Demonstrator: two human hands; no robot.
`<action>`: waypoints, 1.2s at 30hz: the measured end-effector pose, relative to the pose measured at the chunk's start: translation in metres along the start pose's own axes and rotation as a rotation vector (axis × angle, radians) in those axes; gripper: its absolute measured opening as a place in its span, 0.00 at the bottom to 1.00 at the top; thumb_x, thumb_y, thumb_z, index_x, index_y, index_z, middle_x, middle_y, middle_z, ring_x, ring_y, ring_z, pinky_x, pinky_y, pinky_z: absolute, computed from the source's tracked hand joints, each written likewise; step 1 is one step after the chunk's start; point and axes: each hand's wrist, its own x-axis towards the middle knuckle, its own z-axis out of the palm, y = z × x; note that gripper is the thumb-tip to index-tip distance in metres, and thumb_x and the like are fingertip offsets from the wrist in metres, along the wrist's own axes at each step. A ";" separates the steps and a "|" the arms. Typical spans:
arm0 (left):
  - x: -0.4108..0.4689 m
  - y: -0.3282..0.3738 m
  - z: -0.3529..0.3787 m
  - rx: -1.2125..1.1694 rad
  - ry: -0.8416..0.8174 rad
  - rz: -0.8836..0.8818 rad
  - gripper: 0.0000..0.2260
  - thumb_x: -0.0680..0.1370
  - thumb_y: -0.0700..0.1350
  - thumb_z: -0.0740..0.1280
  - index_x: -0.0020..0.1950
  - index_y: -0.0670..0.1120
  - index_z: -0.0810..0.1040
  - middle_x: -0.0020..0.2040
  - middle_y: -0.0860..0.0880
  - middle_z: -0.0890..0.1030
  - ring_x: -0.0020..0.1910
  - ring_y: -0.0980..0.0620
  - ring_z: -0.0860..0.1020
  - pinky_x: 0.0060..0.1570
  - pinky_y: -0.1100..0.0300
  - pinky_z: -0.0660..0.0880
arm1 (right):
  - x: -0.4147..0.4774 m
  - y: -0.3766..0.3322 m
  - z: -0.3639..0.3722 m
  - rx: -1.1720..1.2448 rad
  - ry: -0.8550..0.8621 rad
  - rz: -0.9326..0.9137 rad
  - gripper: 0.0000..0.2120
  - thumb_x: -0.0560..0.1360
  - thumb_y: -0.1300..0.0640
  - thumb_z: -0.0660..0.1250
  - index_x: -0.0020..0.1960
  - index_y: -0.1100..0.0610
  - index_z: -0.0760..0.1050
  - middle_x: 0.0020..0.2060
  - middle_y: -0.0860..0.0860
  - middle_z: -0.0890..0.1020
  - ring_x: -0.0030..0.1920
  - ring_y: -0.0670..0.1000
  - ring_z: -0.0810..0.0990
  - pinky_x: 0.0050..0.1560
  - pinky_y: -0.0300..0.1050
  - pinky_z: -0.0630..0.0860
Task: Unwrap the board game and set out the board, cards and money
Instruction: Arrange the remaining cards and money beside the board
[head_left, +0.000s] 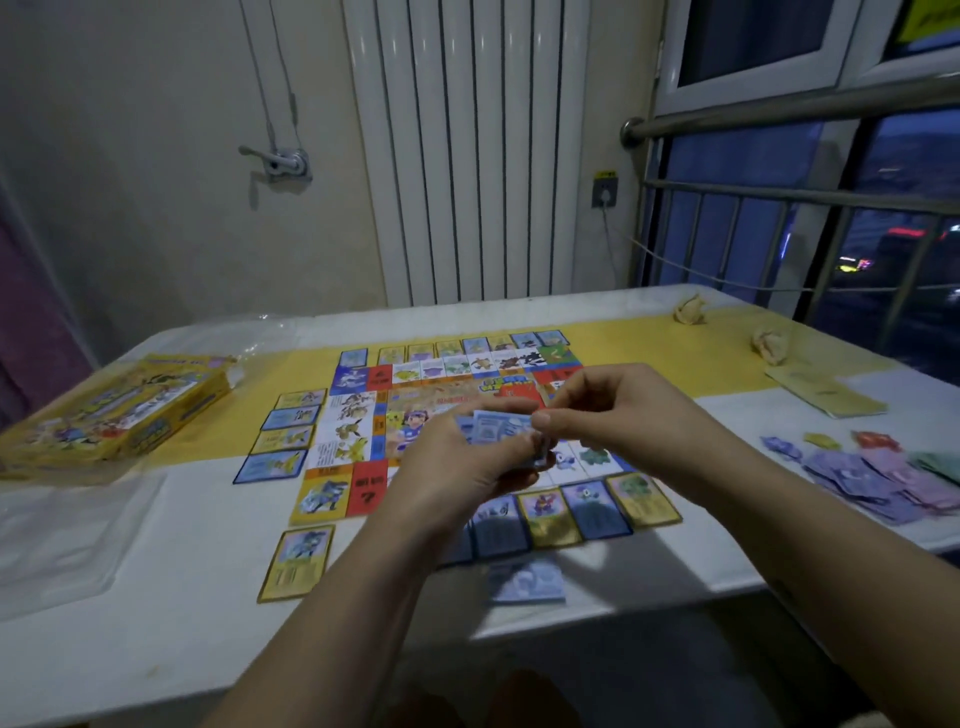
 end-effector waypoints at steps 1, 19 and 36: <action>0.007 0.002 0.002 0.039 -0.009 0.005 0.08 0.74 0.34 0.69 0.49 0.46 0.80 0.40 0.44 0.83 0.39 0.50 0.83 0.42 0.60 0.80 | 0.006 0.001 -0.004 -0.002 -0.013 0.011 0.07 0.67 0.56 0.76 0.38 0.57 0.79 0.36 0.56 0.84 0.38 0.51 0.82 0.43 0.48 0.77; 0.149 0.006 0.053 -0.299 -0.043 -0.321 0.14 0.82 0.34 0.53 0.64 0.42 0.72 0.58 0.41 0.78 0.52 0.46 0.80 0.36 0.61 0.79 | 0.127 0.138 -0.159 -0.372 0.446 0.325 0.09 0.75 0.67 0.64 0.39 0.58 0.80 0.41 0.58 0.81 0.41 0.55 0.78 0.46 0.52 0.76; 0.148 0.001 0.018 0.004 -0.068 -0.211 0.07 0.77 0.41 0.67 0.53 0.40 0.77 0.38 0.46 0.84 0.37 0.53 0.83 0.32 0.64 0.77 | 0.128 0.050 -0.102 -0.165 0.072 0.119 0.15 0.74 0.44 0.66 0.49 0.54 0.81 0.44 0.46 0.82 0.39 0.44 0.77 0.39 0.36 0.72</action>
